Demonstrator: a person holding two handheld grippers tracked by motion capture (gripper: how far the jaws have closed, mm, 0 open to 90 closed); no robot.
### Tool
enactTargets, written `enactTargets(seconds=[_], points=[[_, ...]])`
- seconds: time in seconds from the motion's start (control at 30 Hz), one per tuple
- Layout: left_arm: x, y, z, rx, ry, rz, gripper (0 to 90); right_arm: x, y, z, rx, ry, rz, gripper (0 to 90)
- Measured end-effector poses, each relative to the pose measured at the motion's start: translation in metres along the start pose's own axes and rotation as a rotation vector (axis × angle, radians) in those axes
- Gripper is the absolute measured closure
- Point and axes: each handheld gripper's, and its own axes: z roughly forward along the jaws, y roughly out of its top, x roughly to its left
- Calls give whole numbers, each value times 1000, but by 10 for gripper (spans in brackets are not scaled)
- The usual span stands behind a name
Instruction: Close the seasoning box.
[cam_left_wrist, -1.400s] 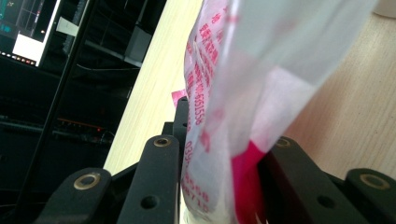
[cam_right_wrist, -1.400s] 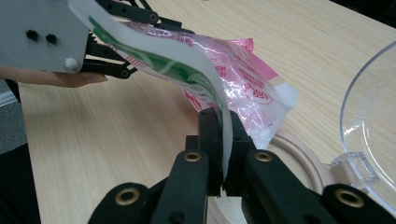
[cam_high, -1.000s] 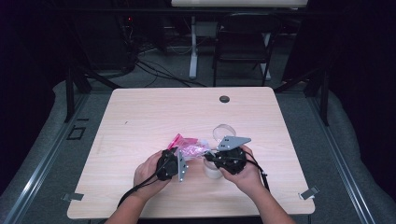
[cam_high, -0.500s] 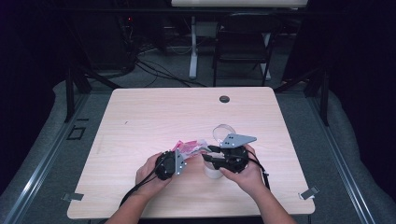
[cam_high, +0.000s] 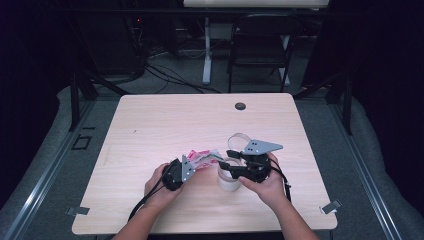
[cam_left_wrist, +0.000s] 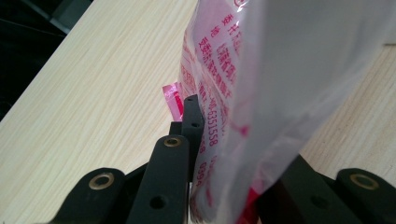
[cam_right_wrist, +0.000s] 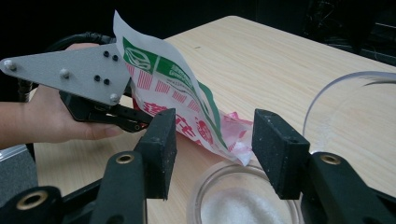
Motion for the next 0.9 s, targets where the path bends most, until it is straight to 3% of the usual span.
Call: enactTargets(seconds=[0.23,0.37,0.43,0.53,0.67,0.9], points=[[5,-1,-2,-3,12,-22,807,-3,0,-3,-14,-22,8,499],[11,-2,-5,-23,12,-66,808,-5,0,-4,-17,-27,11,499],[17,-5,-8,-38,15,-112,808,-5,0,-4,-16,-28,13,500],[21,-8,-10,-41,24,-131,809,-6,0,-5,-16,-31,13,500],[35,-16,-16,-58,46,-208,808,-6,0,-5,-15,-35,14,500],[53,-31,-27,-60,106,-280,809,-8,1,-6,-24,-37,18,500]])
